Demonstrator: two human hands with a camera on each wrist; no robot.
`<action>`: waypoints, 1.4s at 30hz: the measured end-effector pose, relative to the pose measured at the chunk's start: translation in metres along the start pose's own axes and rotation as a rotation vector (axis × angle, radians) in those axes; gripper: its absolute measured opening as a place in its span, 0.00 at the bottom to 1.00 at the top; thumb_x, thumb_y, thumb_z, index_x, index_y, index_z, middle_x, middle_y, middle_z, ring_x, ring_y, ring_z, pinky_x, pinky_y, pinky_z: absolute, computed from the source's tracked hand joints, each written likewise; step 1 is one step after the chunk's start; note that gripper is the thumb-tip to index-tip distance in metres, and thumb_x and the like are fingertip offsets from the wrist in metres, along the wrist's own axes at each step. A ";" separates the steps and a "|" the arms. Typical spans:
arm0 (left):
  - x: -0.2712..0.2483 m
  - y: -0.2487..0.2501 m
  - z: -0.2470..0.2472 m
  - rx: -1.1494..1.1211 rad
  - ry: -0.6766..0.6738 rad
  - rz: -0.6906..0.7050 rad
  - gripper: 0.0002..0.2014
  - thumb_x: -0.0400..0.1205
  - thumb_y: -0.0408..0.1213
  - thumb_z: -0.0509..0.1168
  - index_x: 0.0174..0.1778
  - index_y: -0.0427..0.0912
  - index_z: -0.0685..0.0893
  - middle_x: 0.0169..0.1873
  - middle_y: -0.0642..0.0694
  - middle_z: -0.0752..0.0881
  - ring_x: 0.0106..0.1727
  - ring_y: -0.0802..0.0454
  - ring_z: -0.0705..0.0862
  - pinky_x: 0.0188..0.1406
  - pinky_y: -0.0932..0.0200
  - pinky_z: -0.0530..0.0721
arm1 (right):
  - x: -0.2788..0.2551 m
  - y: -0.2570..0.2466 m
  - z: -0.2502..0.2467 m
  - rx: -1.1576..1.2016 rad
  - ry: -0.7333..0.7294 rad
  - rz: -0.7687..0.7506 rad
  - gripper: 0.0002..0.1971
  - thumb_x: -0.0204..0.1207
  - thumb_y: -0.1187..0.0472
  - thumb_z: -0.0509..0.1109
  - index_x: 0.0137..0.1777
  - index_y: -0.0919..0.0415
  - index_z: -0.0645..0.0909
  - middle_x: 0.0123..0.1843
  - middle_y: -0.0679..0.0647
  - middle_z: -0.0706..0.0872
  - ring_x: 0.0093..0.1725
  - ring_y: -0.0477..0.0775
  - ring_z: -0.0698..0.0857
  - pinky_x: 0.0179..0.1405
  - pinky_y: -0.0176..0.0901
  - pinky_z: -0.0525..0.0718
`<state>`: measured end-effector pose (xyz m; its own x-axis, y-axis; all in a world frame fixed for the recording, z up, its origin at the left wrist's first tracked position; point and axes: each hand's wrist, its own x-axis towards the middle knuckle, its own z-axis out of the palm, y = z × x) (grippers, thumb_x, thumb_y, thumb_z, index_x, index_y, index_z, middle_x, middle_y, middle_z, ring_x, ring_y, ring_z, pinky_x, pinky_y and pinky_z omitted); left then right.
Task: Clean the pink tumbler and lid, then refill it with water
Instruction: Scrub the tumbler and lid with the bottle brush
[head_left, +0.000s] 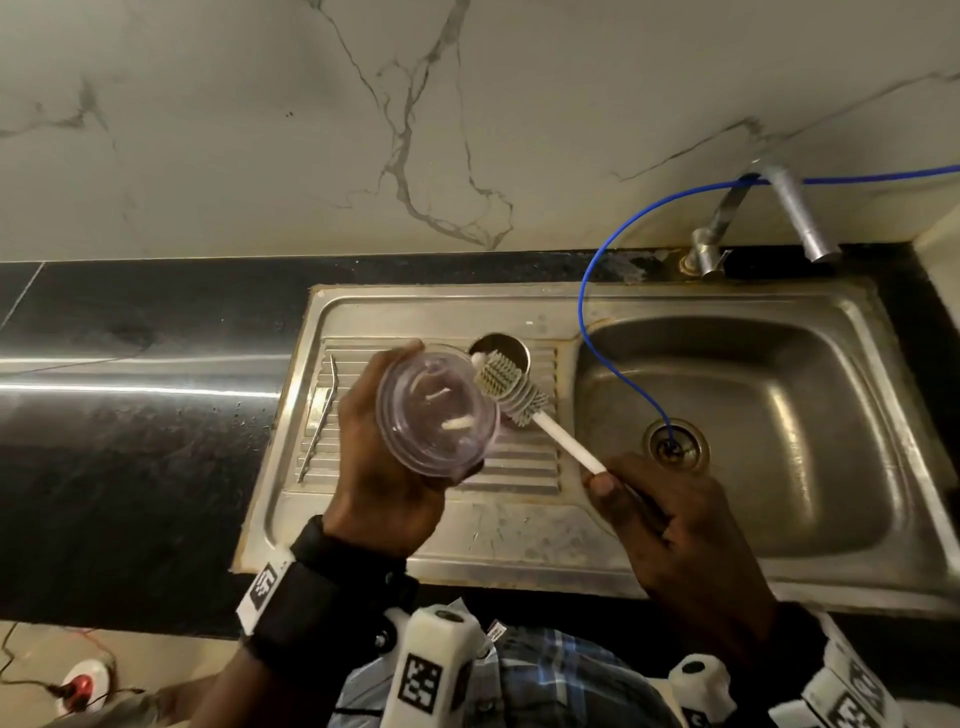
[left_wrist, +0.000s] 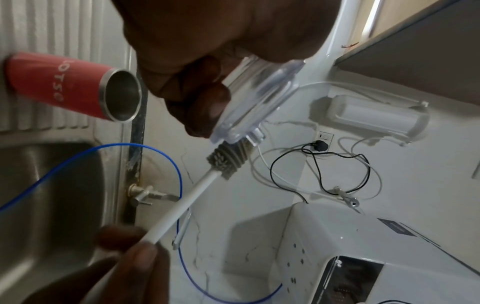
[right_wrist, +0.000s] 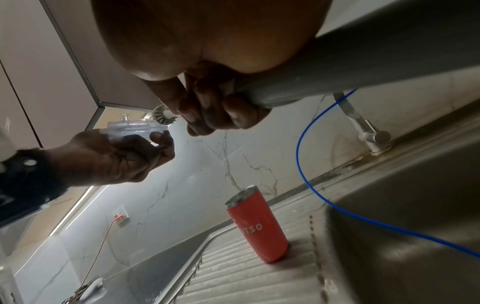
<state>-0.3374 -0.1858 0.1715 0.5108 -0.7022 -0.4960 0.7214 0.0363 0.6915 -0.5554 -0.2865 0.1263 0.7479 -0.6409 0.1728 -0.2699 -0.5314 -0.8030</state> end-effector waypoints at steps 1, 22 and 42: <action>0.000 0.004 0.001 -0.032 0.014 0.001 0.29 0.75 0.56 0.74 0.66 0.41 0.81 0.60 0.36 0.87 0.55 0.41 0.90 0.35 0.51 0.92 | -0.004 0.000 0.001 0.002 -0.009 0.010 0.10 0.89 0.45 0.61 0.50 0.41 0.83 0.30 0.44 0.78 0.29 0.47 0.80 0.27 0.43 0.75; 0.004 -0.006 0.002 -0.241 0.133 -0.077 0.27 0.68 0.56 0.67 0.50 0.37 0.92 0.53 0.35 0.87 0.40 0.45 0.86 0.30 0.59 0.89 | -0.015 0.004 0.021 0.103 -0.107 0.025 0.14 0.90 0.44 0.60 0.54 0.48 0.85 0.29 0.42 0.76 0.25 0.45 0.77 0.25 0.35 0.69; 0.009 -0.018 0.004 0.025 0.195 -0.010 0.20 0.89 0.56 0.58 0.62 0.43 0.81 0.51 0.37 0.82 0.44 0.45 0.81 0.27 0.58 0.85 | -0.001 -0.012 0.028 0.046 -0.125 -0.062 0.14 0.92 0.46 0.59 0.53 0.49 0.84 0.32 0.38 0.74 0.28 0.44 0.76 0.26 0.43 0.73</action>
<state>-0.3480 -0.1959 0.1568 0.5863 -0.5516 -0.5932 0.7162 0.0109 0.6978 -0.5359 -0.2633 0.1198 0.8327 -0.5324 0.1524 -0.1953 -0.5399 -0.8188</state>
